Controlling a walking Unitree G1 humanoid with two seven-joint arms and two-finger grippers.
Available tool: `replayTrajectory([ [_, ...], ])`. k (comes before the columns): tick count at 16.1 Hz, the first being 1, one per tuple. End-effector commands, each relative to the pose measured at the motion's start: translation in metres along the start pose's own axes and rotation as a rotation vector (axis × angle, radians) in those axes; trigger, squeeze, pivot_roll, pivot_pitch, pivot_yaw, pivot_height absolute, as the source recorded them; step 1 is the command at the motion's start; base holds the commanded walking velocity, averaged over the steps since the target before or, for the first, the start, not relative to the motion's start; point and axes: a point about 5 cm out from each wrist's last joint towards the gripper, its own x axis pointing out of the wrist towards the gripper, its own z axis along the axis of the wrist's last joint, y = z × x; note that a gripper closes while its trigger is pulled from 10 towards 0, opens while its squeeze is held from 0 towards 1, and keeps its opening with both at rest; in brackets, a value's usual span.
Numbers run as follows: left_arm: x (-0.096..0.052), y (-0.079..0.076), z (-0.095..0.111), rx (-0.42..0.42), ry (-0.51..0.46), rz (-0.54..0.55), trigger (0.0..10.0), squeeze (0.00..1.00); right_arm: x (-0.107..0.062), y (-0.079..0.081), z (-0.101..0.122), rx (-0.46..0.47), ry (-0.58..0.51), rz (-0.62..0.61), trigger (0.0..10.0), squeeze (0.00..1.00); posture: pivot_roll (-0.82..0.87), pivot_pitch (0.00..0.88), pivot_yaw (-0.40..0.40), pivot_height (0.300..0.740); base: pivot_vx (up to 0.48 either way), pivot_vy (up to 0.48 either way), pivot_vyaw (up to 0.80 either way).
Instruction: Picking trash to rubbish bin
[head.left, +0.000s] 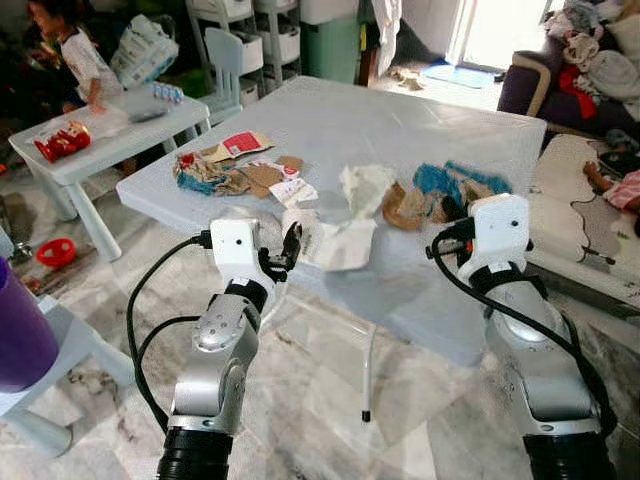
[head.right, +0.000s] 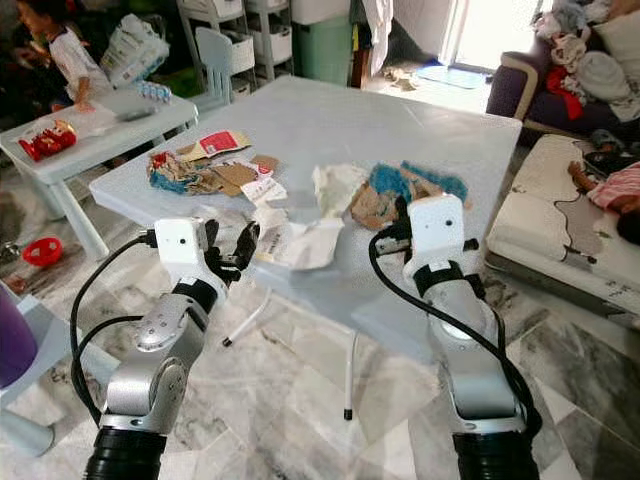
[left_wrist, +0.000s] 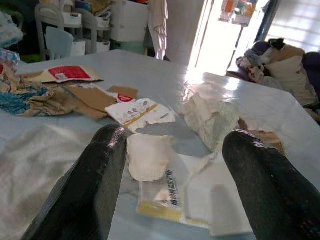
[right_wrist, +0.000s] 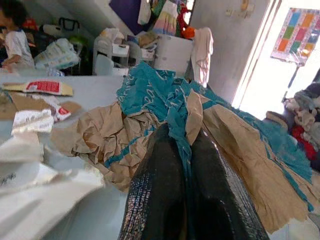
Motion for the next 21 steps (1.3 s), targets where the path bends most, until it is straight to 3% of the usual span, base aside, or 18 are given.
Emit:
replayTrajectory([
  [1, 0.000, 0.002, 0.000, 0.005, 0.000, 0.008, 10.0, 0.00, -0.002, 0.000, 0.003, 0.002, -0.002, -0.004, 0.0, 0.00, -0.05, 0.000, -0.011, 0.740, 0.304, 0.000, 0.00],
  [10, 0.000, 0.000, -0.004, 0.020, 0.015, 0.006, 10.0, 0.00, 0.000, 0.002, 0.004, -0.002, 0.003, 0.013, 0.0, 0.00, -0.05, 0.000, -0.015, 0.740, 0.312, 0.000, 0.00],
  [14, -0.002, 0.004, -0.009, 0.021, 0.047, 0.040, 10.0, 0.00, 0.000, 0.003, 0.003, 0.002, 0.009, 0.024, 0.0, 0.00, -0.04, 0.000, -0.020, 0.740, 0.000, 0.000, 0.00],
  [15, -0.007, 0.006, -0.014, 0.064, 0.069, 0.018, 10.0, 0.00, 0.001, 0.004, 0.003, 0.003, 0.011, 0.030, 0.0, 0.00, -0.03, 0.000, -0.024, 0.740, 0.000, 0.000, 0.00],
  [18, -0.018, 0.014, -0.023, 0.080, 0.107, 0.053, 10.0, 0.00, 0.002, 0.003, 0.002, 0.004, 0.018, 0.043, 0.0, 0.00, -0.03, 0.000, -0.029, 0.740, 0.000, 0.000, 0.00],
  [21, -0.010, 0.012, -0.026, 0.031, 0.131, 0.085, 10.0, 0.00, -0.002, -0.004, 0.002, -0.005, 0.031, 0.041, 0.0, 0.00, -0.06, 0.000, -0.037, 0.740, 0.000, 0.000, 0.00],
])
